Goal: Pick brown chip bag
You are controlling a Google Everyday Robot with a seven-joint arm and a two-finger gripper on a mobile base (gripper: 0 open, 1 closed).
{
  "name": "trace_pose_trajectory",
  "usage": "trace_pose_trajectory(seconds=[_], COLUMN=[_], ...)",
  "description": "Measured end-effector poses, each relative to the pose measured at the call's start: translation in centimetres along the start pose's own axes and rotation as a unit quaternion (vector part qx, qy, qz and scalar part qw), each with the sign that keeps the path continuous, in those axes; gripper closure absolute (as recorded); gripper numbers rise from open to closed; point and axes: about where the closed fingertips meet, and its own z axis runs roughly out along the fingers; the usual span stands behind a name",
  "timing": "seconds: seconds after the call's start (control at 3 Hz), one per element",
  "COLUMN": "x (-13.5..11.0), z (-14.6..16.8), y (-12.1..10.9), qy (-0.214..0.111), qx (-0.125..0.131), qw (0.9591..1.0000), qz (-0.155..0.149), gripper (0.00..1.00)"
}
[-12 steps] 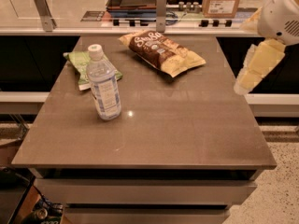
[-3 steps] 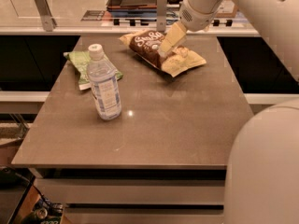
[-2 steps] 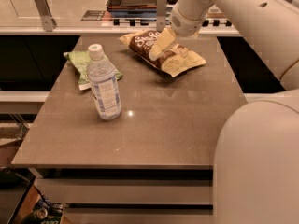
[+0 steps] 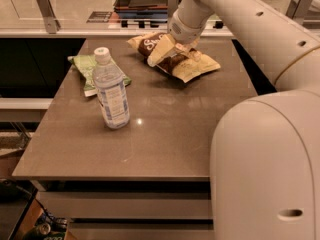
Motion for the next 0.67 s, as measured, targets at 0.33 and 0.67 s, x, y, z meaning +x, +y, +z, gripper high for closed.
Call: trace_pose_trajectory(seconds=[0.33, 0.67], x=[-0.7, -0.9], z=[2.3, 4.8], y=[0.5, 0.1], qy=[0.0, 0.002], qx=[-0.031, -0.051], qw=[0.9995, 0.9987], qz=[-0.002, 0.0], gripper=[0.0, 0.0])
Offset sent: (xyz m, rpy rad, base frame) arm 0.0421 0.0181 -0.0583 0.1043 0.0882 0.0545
